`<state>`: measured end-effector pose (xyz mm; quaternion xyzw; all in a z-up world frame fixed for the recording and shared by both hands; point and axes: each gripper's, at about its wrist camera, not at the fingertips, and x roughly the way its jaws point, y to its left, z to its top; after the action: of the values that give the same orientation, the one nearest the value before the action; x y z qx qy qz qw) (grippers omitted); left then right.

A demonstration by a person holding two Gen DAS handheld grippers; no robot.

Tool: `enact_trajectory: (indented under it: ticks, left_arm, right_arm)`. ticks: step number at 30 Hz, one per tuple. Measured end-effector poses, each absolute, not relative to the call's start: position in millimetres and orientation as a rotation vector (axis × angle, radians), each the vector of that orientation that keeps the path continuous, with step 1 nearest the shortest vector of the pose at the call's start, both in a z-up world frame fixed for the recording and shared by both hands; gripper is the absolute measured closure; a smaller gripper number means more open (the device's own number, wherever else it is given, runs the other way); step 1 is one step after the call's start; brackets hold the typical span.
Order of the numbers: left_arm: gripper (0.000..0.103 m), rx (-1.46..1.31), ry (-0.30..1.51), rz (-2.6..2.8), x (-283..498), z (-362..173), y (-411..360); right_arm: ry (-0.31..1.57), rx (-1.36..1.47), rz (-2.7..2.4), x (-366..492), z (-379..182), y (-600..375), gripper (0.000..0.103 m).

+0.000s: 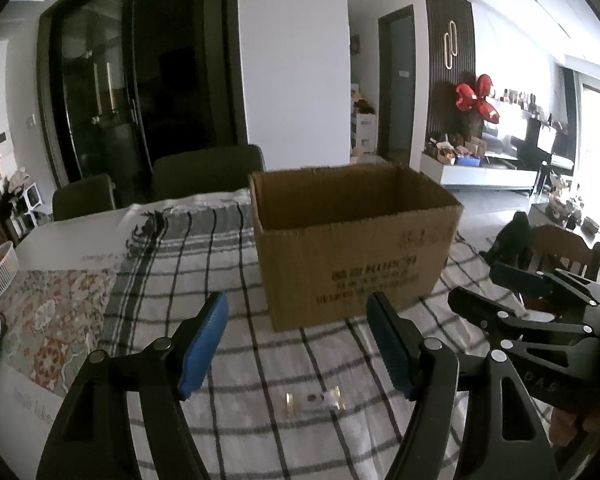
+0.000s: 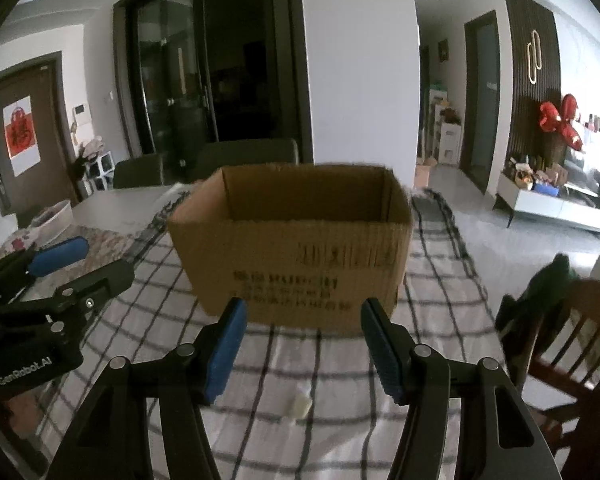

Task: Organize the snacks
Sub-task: 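Move both tools back down toward the remaining snacks on the cloth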

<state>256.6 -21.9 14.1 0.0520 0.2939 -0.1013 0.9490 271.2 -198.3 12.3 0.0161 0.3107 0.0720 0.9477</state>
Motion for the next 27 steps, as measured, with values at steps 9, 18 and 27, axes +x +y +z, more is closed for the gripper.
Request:
enact_trajectory:
  ticks: [9, 18, 27]
  left_arm:
    - [0.032, 0.084, 0.688, -0.213, 245, -21, -19]
    - [0.032, 0.124, 0.748, -0.165, 241, -60, -21]
    - [0.032, 0.124, 0.800, -0.175, 249, -81, -32]
  right_arm:
    - [0.705, 0.025, 0.128, 258, -24, -196, 0.043]
    - [0.786, 0.014, 0.139, 259, -61, -190, 0.056]
    - [0.867, 0.115, 0.148, 277, -86, -198, 0.069]
